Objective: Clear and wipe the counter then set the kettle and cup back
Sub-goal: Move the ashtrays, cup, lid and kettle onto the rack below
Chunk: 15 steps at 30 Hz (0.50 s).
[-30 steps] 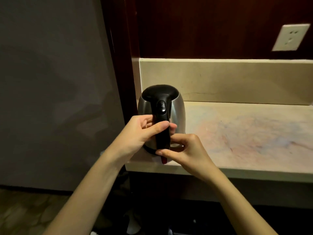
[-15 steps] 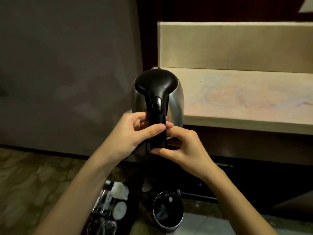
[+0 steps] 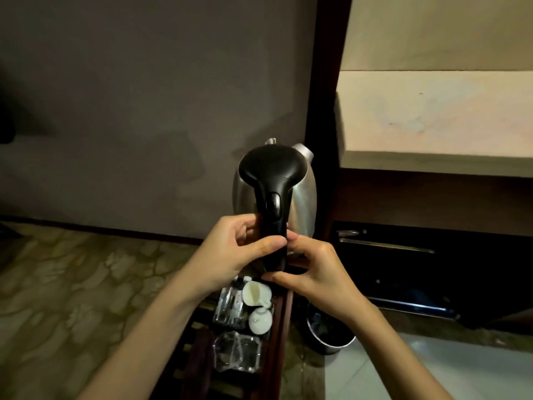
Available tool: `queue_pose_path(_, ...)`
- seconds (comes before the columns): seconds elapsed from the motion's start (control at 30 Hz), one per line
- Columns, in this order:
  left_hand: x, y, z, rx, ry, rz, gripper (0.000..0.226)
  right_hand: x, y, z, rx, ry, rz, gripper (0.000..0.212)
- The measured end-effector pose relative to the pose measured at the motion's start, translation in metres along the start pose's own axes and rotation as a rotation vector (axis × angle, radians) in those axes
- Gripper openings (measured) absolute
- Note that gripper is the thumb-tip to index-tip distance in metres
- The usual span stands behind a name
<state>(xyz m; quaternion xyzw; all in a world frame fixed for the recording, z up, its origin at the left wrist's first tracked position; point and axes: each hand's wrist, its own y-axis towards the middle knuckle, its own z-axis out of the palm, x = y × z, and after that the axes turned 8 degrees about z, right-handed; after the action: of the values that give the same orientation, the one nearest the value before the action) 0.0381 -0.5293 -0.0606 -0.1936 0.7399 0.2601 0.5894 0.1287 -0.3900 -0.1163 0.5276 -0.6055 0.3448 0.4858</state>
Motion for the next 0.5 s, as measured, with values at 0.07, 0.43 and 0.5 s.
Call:
queue_pose_path(0.07,0.013,-0.011,-0.024,0.006,0.009,-0.031,0.025,-0.003,0.009,0.03,-0.012,0.008,0.037,0.04)
queue_pose_path(0.43,0.111,-0.066,-0.129,-0.001,0.035,-0.192,0.027,-0.06,0.05,0.173,0.033,-0.011,0.124,0.039)
queue_pose_path(0.5,0.14,-0.077,-0.14,-0.013,0.052,-0.225,0.033,-0.083,0.056,0.195,0.059,-0.003,0.154,0.038)
